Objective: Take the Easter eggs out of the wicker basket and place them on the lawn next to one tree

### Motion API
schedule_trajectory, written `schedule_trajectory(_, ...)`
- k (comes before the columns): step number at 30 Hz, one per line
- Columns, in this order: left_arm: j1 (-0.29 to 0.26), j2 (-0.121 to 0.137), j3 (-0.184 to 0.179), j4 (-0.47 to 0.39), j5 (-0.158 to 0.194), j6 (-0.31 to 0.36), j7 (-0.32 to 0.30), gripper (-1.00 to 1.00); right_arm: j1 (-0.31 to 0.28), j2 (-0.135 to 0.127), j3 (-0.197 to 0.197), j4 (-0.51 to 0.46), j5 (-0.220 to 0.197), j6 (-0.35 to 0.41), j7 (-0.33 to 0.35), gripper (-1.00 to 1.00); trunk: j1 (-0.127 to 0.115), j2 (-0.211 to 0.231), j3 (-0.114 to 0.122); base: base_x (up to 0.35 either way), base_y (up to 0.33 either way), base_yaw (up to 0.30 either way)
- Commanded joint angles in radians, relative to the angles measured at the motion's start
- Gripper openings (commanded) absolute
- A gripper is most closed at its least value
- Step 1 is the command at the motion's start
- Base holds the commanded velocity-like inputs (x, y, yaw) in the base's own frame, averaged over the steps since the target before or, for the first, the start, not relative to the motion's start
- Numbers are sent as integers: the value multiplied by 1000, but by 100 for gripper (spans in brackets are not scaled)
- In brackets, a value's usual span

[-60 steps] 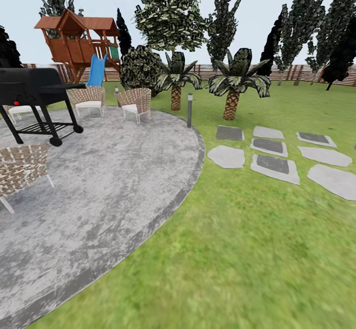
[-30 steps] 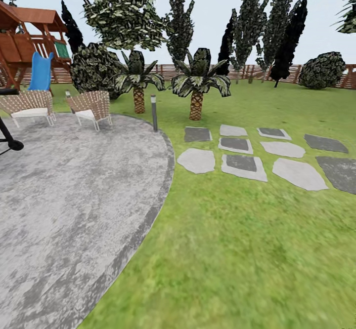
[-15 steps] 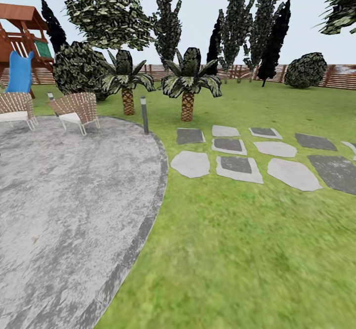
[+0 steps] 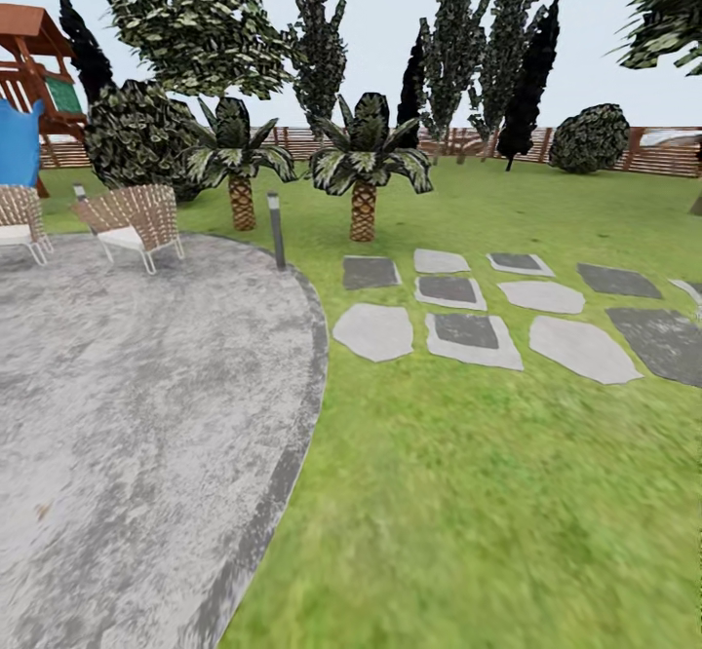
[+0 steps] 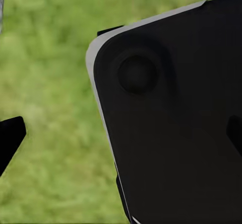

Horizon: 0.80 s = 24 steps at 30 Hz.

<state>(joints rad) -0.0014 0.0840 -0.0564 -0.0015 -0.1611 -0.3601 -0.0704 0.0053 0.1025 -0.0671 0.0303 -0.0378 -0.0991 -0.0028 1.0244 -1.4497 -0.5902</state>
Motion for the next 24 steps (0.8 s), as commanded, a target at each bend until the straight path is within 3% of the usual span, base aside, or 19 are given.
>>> schedule_trajectory(1,0,0,-5,0,-2,-3,0,100,-1,0,-6,2,-4,-7,0,100,1,0,-1,313,130,-236)
schedule_trajectory(10,5,-1,-5,0,-2,-3,5,100,-1,0,-6,2,-4,-7,0,100,1,0,-1,313,101,-262)
schedule_trajectory(24,6,-1,-5,0,-2,-4,6,100,-1,2,-5,1,-4,-7,0,100,1,0,-1,319,10,-272)
